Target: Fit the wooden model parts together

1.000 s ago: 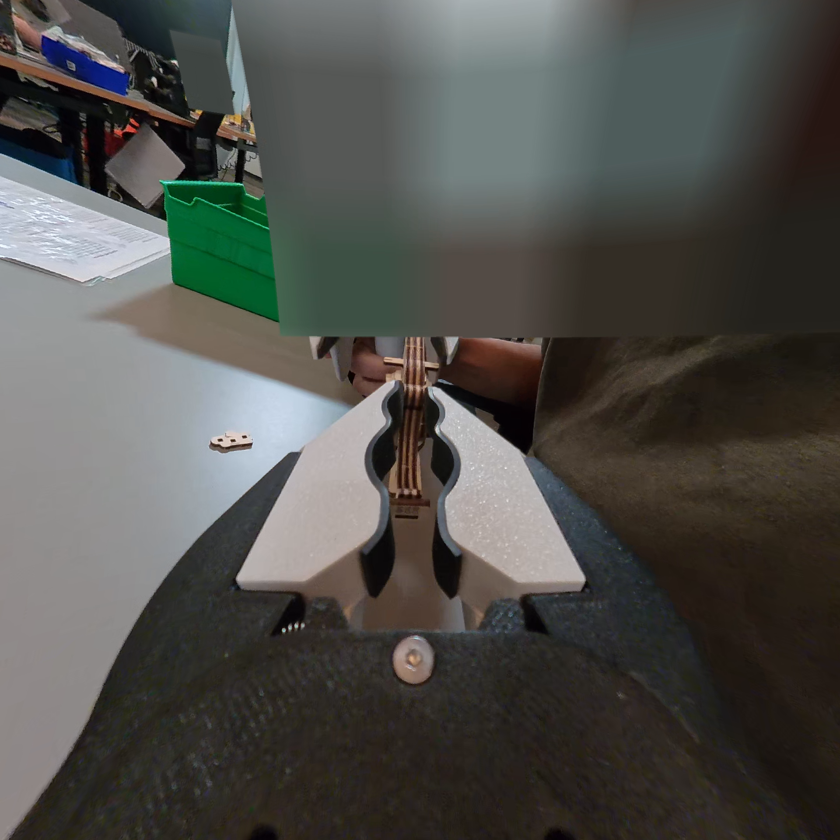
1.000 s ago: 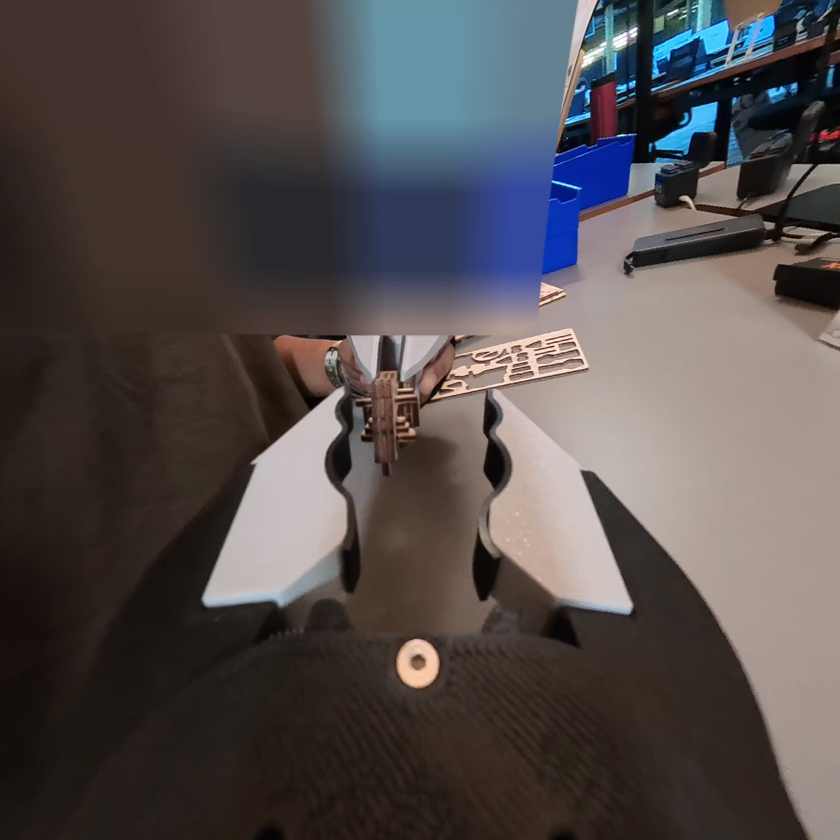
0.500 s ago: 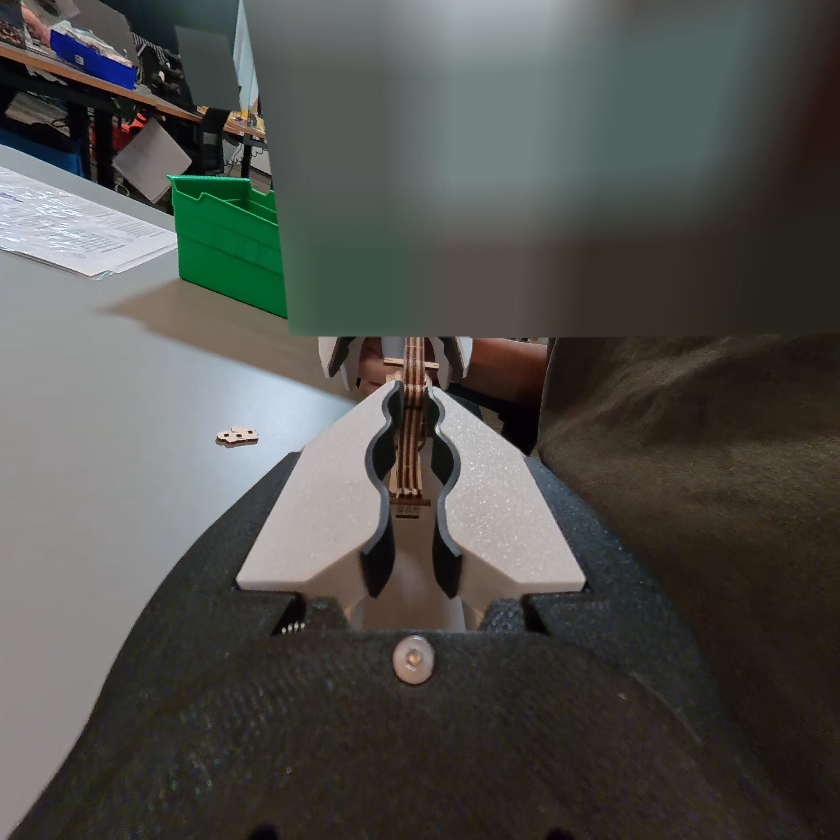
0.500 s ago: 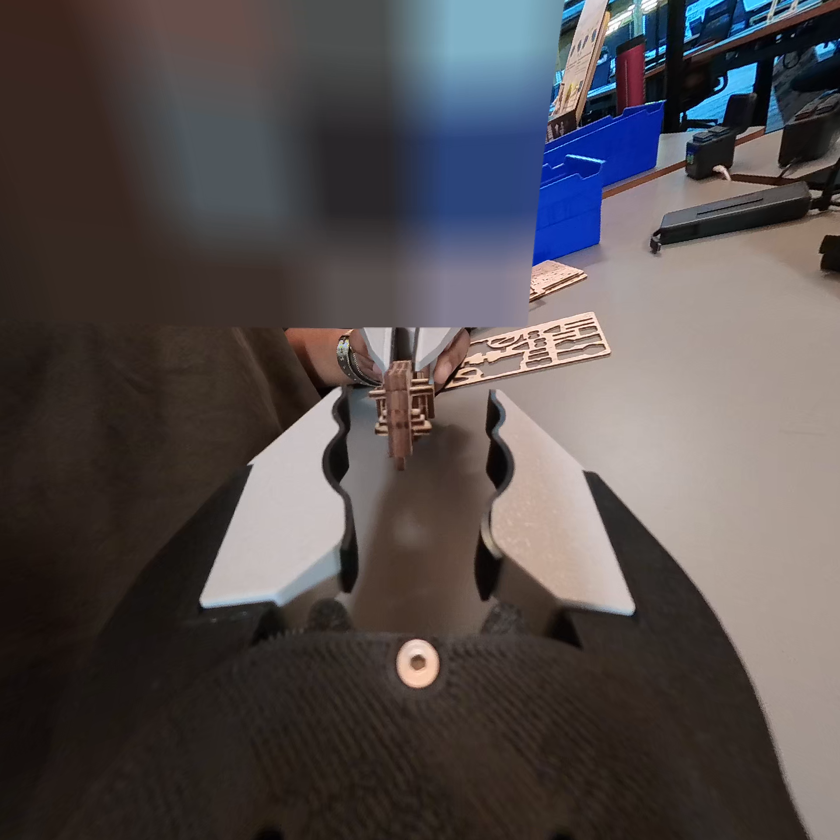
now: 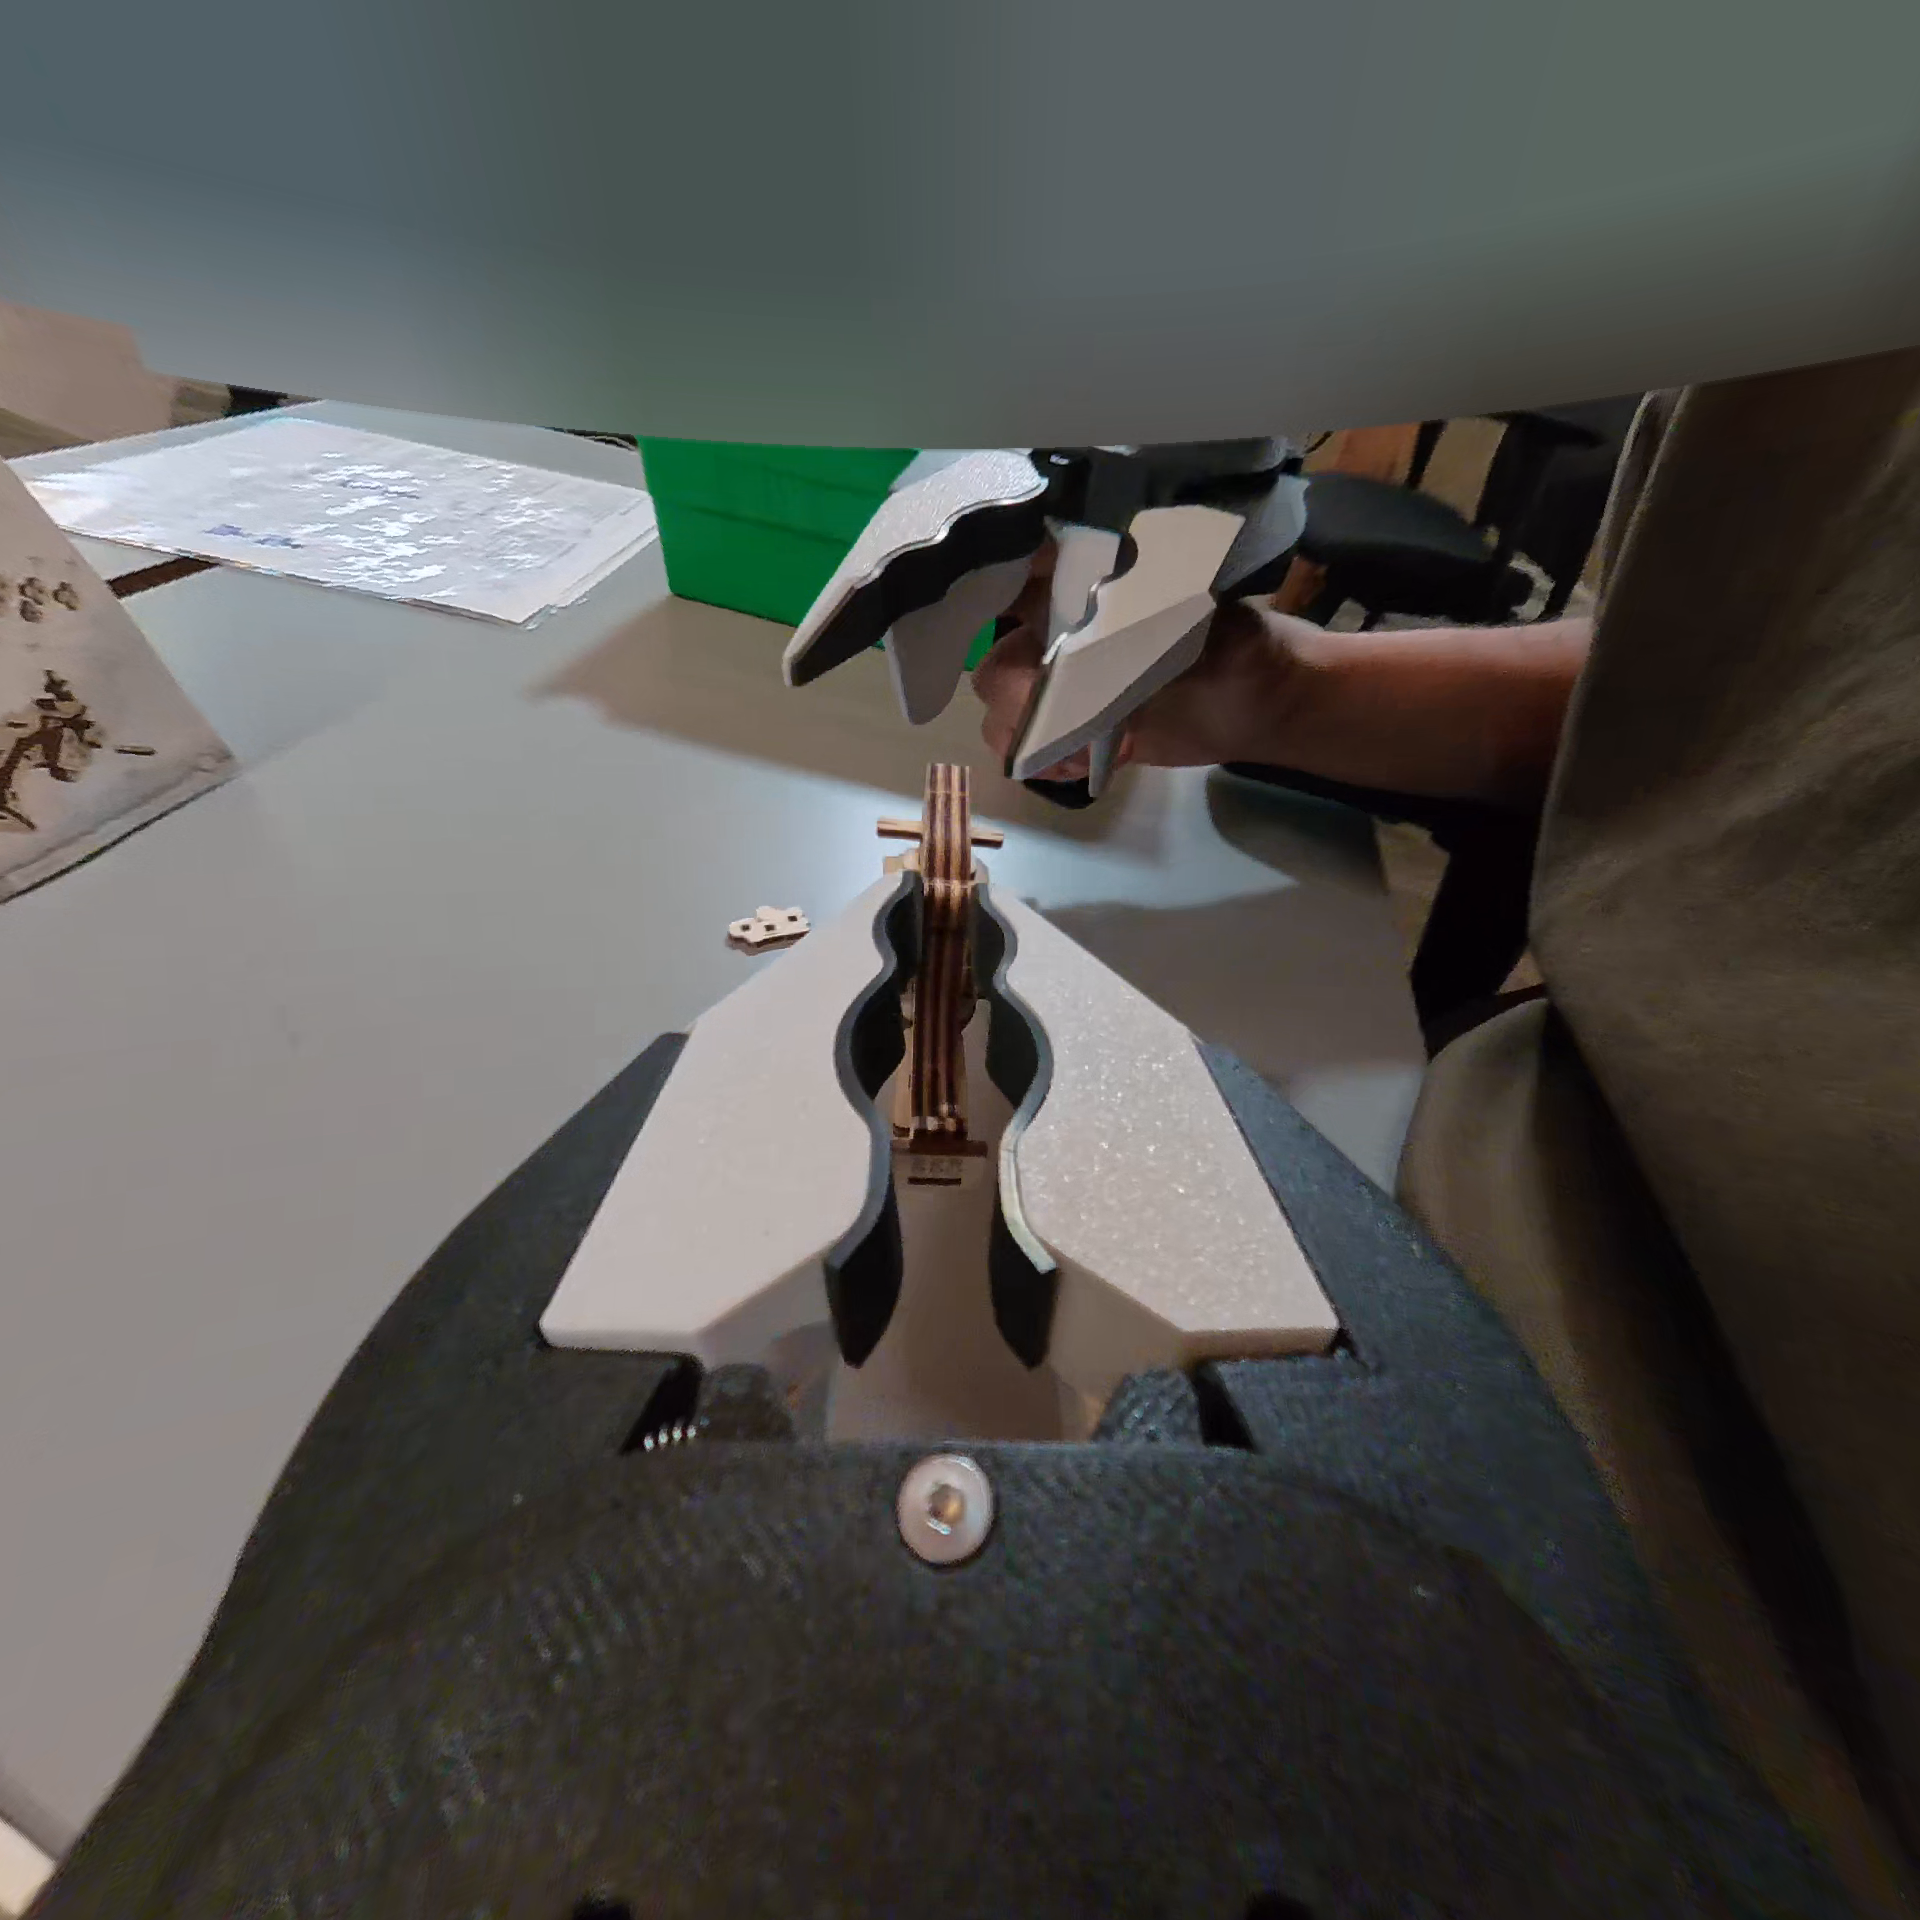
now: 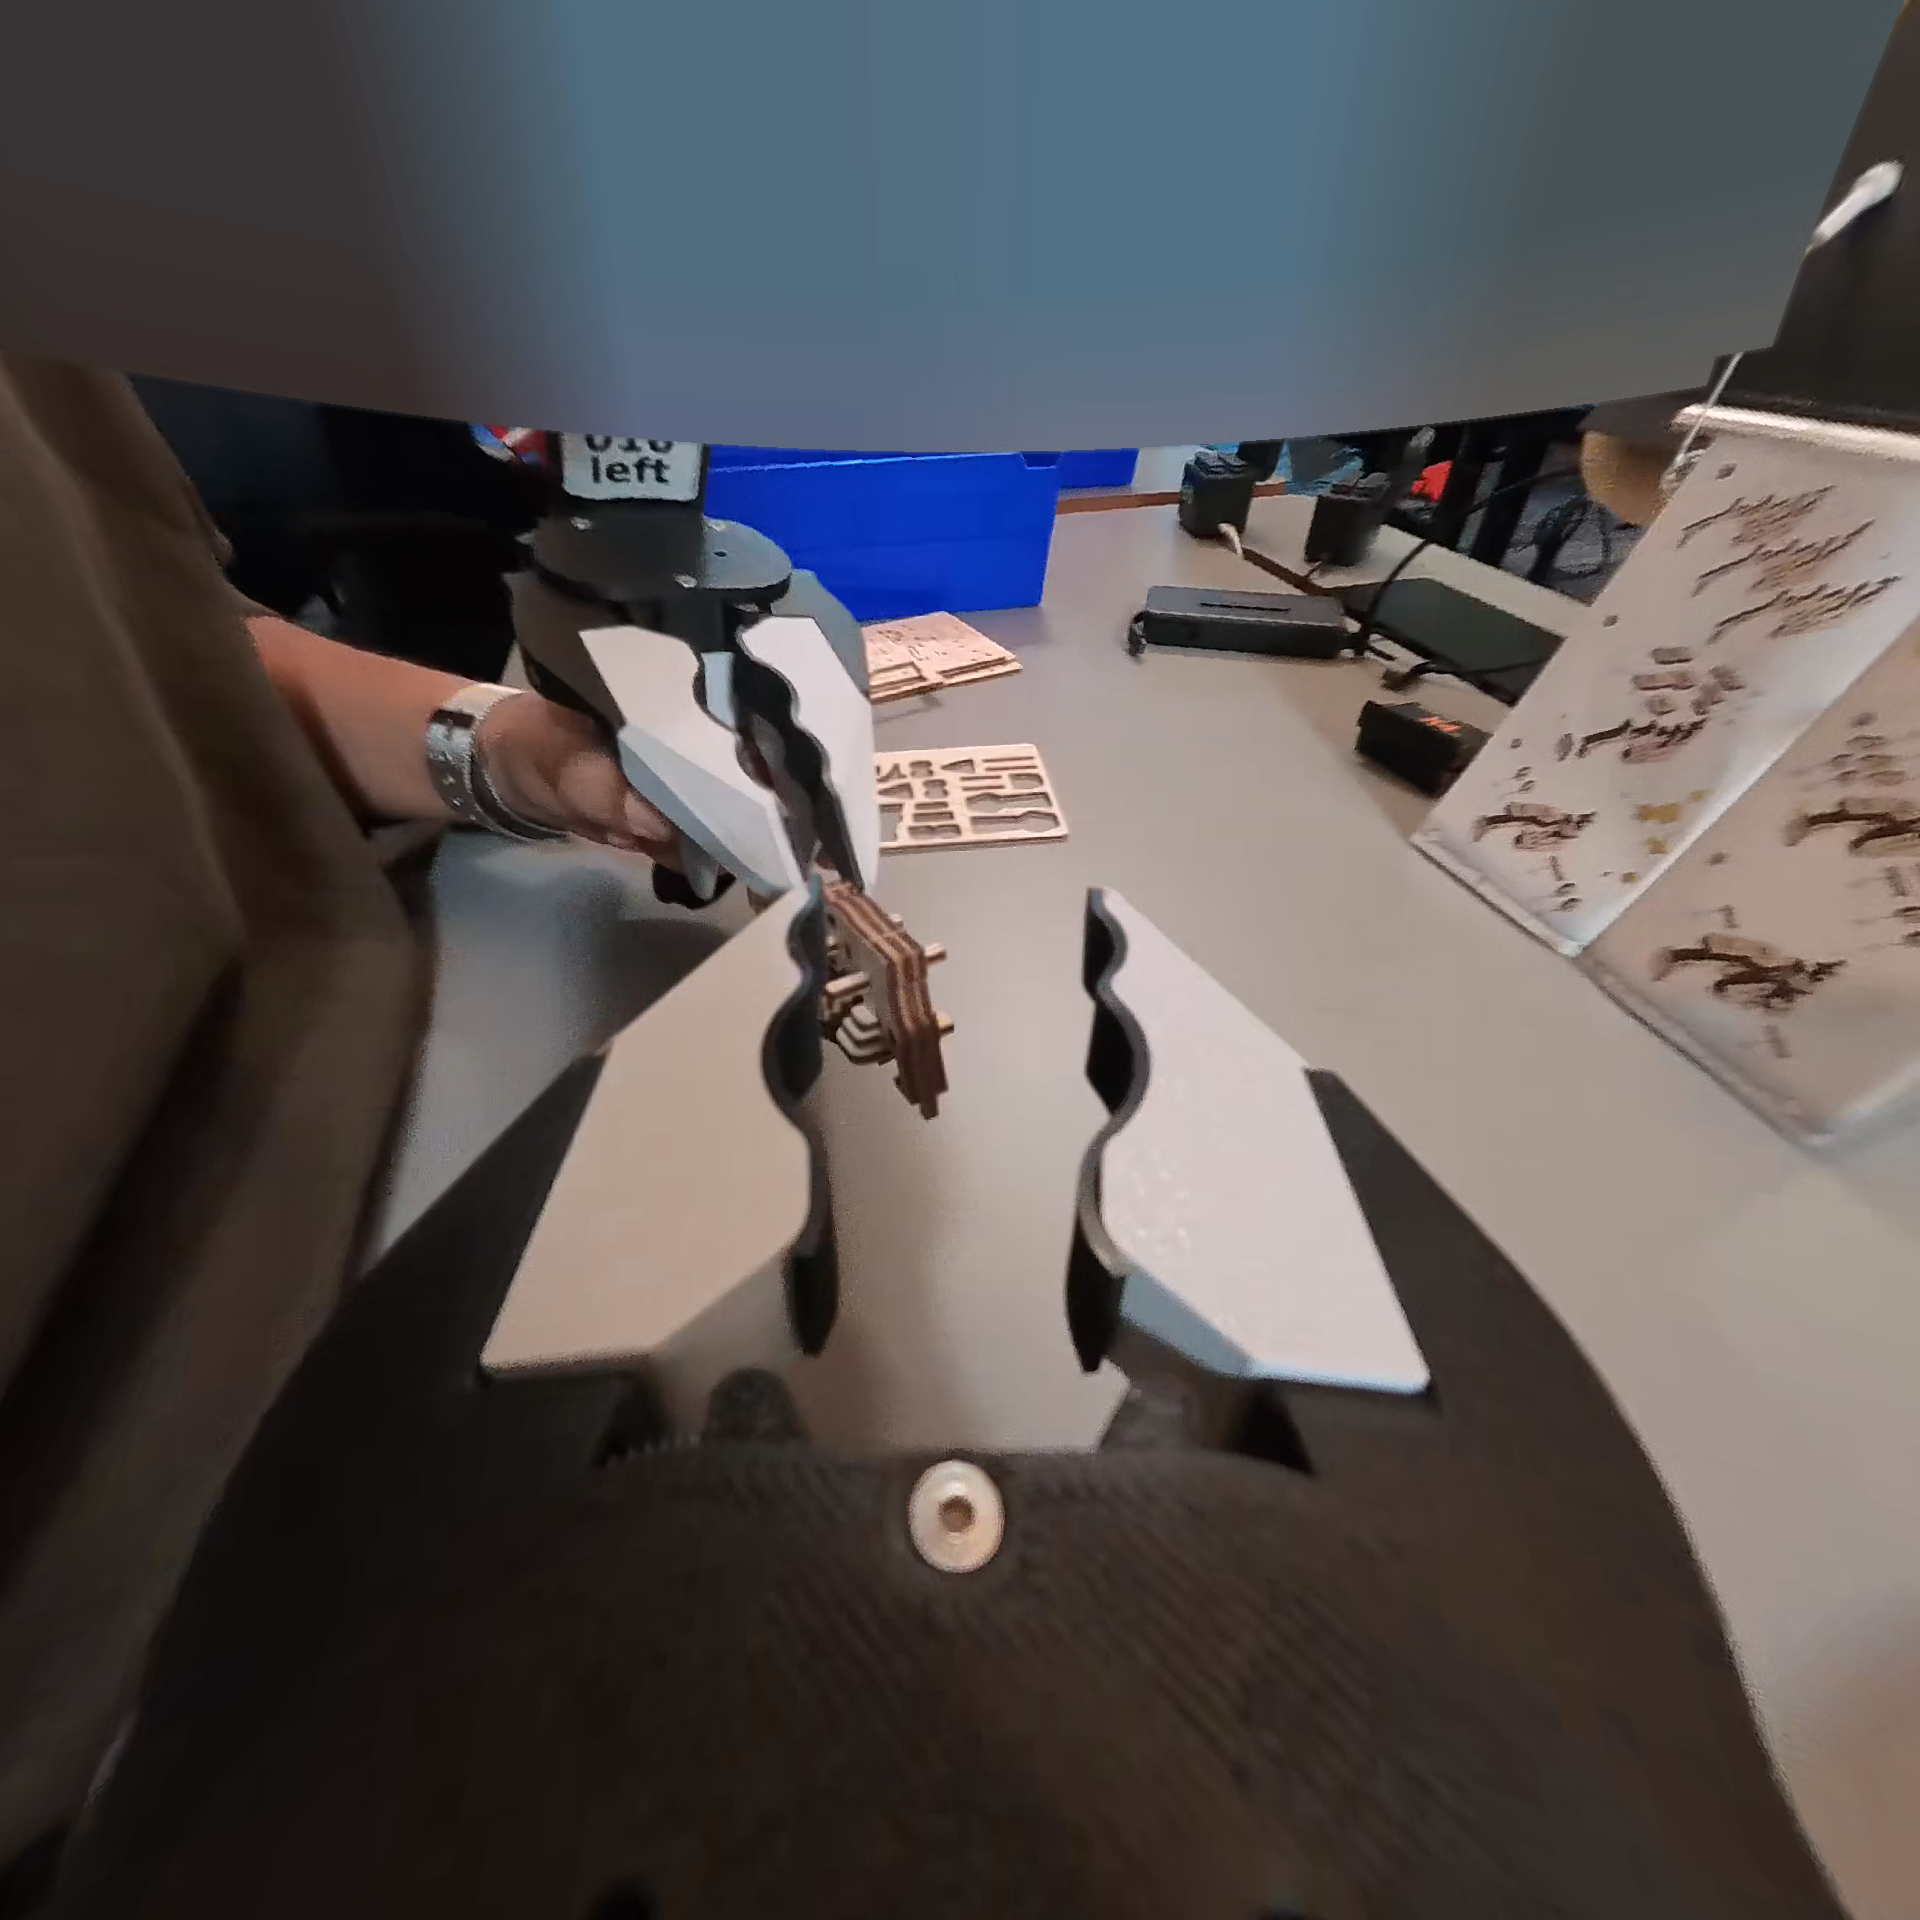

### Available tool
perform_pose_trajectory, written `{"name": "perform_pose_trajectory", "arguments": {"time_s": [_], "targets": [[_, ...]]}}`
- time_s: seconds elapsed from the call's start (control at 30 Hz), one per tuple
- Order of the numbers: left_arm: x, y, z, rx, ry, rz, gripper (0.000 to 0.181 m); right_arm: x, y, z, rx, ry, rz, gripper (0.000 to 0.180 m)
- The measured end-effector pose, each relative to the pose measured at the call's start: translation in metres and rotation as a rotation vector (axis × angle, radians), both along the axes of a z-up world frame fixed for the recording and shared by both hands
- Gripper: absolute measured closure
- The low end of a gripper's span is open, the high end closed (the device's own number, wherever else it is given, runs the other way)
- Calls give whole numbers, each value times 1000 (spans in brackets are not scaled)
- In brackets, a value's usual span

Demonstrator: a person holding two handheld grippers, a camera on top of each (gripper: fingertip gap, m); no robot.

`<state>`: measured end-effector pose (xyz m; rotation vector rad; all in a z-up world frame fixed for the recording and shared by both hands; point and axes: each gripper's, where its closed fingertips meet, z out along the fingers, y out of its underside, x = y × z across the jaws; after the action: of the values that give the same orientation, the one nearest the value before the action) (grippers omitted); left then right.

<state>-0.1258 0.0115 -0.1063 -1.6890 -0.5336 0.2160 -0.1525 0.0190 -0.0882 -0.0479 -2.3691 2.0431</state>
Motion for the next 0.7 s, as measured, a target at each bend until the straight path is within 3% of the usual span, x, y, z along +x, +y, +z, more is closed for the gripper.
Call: {"name": "perform_pose_trajectory", "arguments": {"time_s": [0.43,0.7], "targets": [[-1,-1,-4,-28,1,6,176,14,-3,-13,64,-4,92,161],[3,2,-7,-34,-12,-32,177,19,-3,-23,112,-17,128,167]]}}
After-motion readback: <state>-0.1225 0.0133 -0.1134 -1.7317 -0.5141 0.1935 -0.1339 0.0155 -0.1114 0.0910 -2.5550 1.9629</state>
